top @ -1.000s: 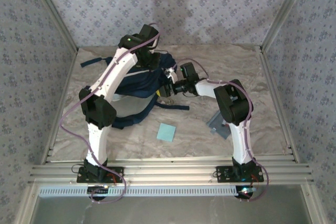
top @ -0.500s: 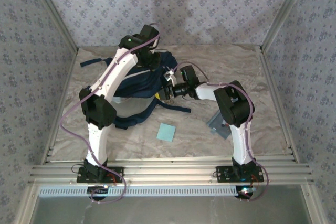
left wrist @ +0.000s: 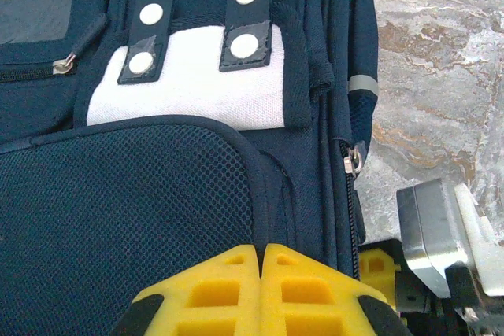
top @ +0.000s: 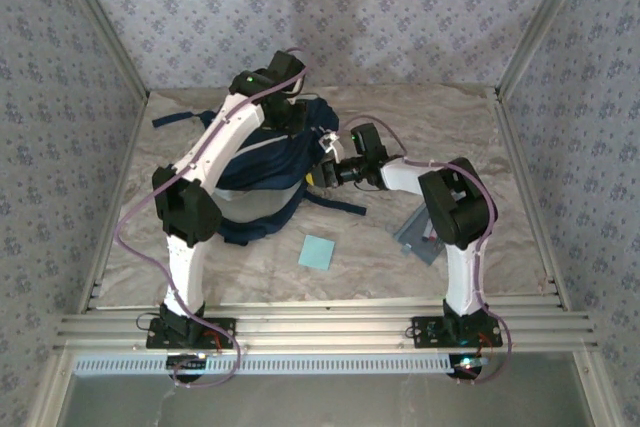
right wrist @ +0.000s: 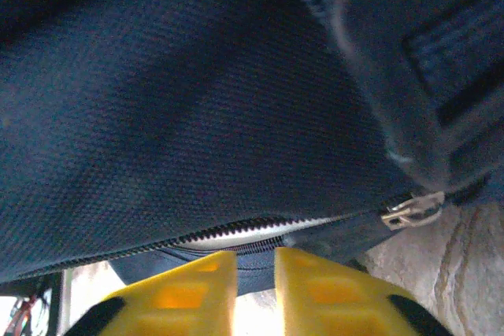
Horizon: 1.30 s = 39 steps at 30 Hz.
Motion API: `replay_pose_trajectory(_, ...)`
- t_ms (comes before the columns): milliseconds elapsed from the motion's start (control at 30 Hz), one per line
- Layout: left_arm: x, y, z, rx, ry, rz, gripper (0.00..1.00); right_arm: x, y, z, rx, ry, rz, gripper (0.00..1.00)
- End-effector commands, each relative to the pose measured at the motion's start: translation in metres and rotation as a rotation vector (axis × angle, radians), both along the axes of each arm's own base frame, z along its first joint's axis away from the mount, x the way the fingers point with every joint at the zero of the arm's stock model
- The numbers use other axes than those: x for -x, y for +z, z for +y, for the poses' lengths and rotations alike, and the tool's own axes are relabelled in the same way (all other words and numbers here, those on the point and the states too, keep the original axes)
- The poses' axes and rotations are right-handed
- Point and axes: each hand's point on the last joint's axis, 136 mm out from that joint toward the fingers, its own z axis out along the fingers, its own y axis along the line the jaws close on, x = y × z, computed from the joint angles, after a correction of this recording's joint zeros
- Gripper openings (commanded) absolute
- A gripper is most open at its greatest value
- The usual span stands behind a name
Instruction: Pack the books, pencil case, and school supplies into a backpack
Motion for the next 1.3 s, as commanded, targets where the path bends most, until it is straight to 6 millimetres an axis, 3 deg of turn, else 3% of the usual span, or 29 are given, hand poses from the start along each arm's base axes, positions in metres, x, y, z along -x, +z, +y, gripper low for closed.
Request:
replay_pose_trajectory(0, -0.006, 0.045, -0.011, 0.091, -0.012, -0.122, 0.00, 0.004, -0.001, -0.007, 0.049, -0.006, 0.000, 0.14)
replay_pose_trajectory(167, -0.008, 0.045, -0.010, 0.088, -0.006, -0.129, 0.00, 0.009, -0.004, -0.014, 0.097, -0.004, 0.009, 0.00)
replay_pose_trajectory(600, -0.013, 0.018, -0.021, 0.125, 0.012, -0.102, 0.00, 0.046, -0.027, -0.038, 0.219, -0.029, 0.062, 0.00)
replay_pose_trajectory(933, -0.011, 0.005, -0.037, 0.163, 0.013, -0.094, 0.00, 0.075, -0.013, -0.016, 0.269, 0.016, -0.008, 0.00)
replay_pose_trajectory(1033, -0.010, 0.005, -0.038, 0.164, 0.006, -0.089, 0.00, 0.071, -0.020, -0.030, 0.330, -0.021, -0.012, 0.00)
replay_pose_trajectory(1200, -0.004, 0.020, -0.034, 0.155, -0.013, -0.104, 0.00, 0.046, -0.032, -0.056, 0.377, -0.121, 0.010, 0.00)
replay_pose_trajectory(1267, -0.001, 0.030, -0.033, 0.161, -0.022, -0.110, 0.00, 0.033, -0.035, -0.062, 0.383, -0.156, 0.006, 0.07)
